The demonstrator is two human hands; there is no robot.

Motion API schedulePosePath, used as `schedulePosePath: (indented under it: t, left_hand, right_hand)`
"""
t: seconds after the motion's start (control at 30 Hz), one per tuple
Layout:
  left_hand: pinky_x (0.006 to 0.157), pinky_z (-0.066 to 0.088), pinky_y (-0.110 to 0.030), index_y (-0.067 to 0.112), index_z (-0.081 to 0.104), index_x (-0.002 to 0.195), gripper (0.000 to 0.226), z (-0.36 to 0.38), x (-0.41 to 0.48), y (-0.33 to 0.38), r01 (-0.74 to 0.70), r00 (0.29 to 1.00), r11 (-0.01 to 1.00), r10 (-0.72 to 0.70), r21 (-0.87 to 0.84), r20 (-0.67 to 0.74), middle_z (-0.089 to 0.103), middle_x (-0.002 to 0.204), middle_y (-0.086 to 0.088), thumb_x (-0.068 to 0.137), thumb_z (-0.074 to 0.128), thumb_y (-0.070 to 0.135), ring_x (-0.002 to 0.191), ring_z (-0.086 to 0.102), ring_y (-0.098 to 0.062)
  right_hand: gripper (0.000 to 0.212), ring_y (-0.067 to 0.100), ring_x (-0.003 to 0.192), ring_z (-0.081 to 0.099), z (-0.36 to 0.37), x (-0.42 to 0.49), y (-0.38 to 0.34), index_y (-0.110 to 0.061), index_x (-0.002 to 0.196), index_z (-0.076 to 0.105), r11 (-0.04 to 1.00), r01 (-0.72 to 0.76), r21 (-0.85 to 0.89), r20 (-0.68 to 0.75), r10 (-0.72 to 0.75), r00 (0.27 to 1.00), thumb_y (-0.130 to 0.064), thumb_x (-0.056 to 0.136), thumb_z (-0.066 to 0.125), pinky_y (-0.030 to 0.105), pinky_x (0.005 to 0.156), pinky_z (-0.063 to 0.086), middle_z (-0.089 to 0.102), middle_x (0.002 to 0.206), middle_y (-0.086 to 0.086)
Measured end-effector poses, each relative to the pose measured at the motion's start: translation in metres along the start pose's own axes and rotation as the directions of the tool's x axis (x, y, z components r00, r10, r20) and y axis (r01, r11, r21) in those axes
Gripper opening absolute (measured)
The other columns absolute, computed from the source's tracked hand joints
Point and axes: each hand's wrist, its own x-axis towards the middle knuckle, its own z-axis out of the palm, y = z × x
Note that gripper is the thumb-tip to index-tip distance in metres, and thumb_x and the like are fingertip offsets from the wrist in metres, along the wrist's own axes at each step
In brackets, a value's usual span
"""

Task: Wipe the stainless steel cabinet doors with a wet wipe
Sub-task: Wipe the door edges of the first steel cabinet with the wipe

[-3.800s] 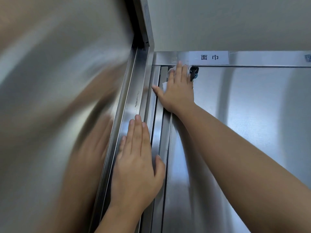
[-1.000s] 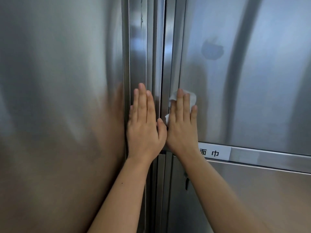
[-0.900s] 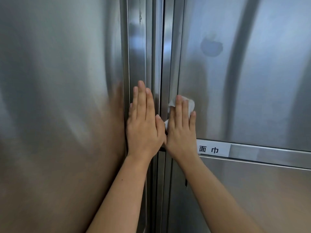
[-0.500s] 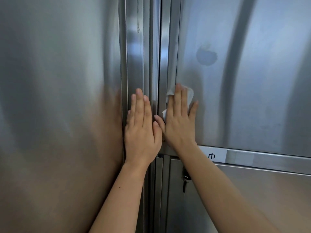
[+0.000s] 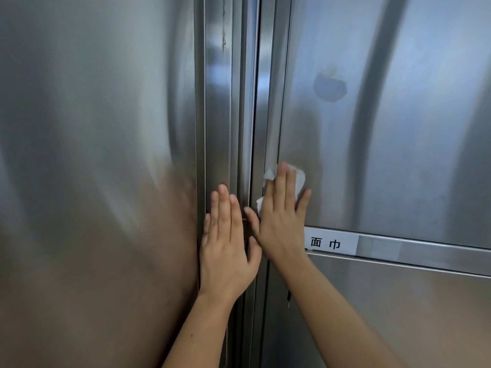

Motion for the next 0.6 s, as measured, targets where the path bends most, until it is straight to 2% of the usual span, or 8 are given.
schedulePosePath:
  t: [0.07, 0.17, 0.27, 0.4, 0.5, 0.6]
  left_hand:
    - [0.113, 0.013, -0.042, 0.001, 0.004, 0.144, 0.076, 0.001, -0.001, -0.001, 0.004, 1.000, 1.000, -0.004, 0.005, 0.005, 0.005, 0.151, -0.019, 0.081, 0.038, 0.027, 0.142, 0.004, -0.026]
    - [0.113, 0.012, -0.041, 0.003, 0.004, 0.145, 0.076, 0.002, 0.000, -0.001, 0.010, 1.000, 1.000, -0.010, 0.013, 0.012, 0.005, 0.152, -0.019, 0.082, 0.037, 0.027, 0.142, 0.003, -0.025]
    - [0.114, 0.008, -0.037, 0.002, 0.004, 0.145, 0.075, 0.001, 0.000, -0.001, 0.009, 1.000, 1.000, -0.009, -0.004, 0.003, 0.004, 0.152, -0.018, 0.082, 0.037, 0.027, 0.142, 0.002, -0.025]
    - [0.114, 0.009, -0.039, 0.002, 0.004, 0.144, 0.071, 0.001, 0.001, 0.001, 0.012, 1.000, 1.000, -0.012, -0.005, -0.004, 0.005, 0.152, -0.018, 0.086, 0.037, 0.027, 0.142, 0.004, -0.025]
    - [0.114, 0.012, -0.039, 0.001, 0.005, 0.144, 0.073, 0.001, 0.000, 0.001, 0.011, 1.000, 1.000, -0.011, 0.005, 0.002, 0.005, 0.152, -0.018, 0.084, 0.036, 0.027, 0.142, 0.003, -0.025]
    - [0.111, 0.015, -0.044, 0.002, 0.005, 0.145, 0.074, 0.002, 0.000, 0.000, 0.012, 1.000, 1.000, -0.012, 0.017, 0.003, 0.005, 0.152, -0.018, 0.082, 0.037, 0.027, 0.142, 0.003, -0.025]
  right_hand:
    - [0.071, 0.031, 0.140, 0.001, -0.003, 0.021, 0.004, 0.003, 0.142, 0.031, 0.997, -0.009, 0.082, -0.021, 0.011, 1.000, -0.050, 0.095, 0.020, 0.054, 0.109, 0.006, 0.005, 0.151, 0.018]
    - [0.071, 0.028, 0.141, -0.008, -0.005, 0.033, 0.007, 0.001, 0.144, 0.027, 0.996, -0.006, 0.093, -0.013, 0.007, 1.000, -0.050, 0.096, 0.019, 0.053, 0.109, -0.001, -0.002, 0.153, 0.017]
    - [0.071, 0.032, 0.141, 0.000, 0.001, 0.008, 0.005, 0.000, 0.142, 0.034, 1.000, 0.021, 0.003, 0.009, -0.021, 1.000, -0.051, 0.095, 0.021, 0.055, 0.109, 0.005, 0.004, 0.152, 0.019]
    - [0.073, 0.032, 0.139, 0.012, 0.006, -0.028, 0.003, 0.001, 0.139, 0.037, 0.992, 0.099, -0.082, 0.054, -0.094, 0.994, -0.053, 0.093, 0.019, 0.050, 0.108, 0.025, 0.015, 0.150, 0.019]
    - [0.074, 0.030, 0.139, 0.011, 0.004, -0.011, 0.011, 0.002, 0.141, 0.033, 0.985, 0.147, -0.094, 0.007, -0.147, 0.989, -0.053, 0.093, 0.022, 0.049, 0.110, 0.017, 0.015, 0.151, 0.018]
    - [0.074, 0.031, 0.140, 0.005, -0.004, 0.025, 0.015, 0.002, 0.143, 0.028, 0.996, 0.088, -0.033, -0.060, -0.090, 0.994, -0.052, 0.093, 0.031, 0.051, 0.111, 0.009, 0.009, 0.151, 0.017]
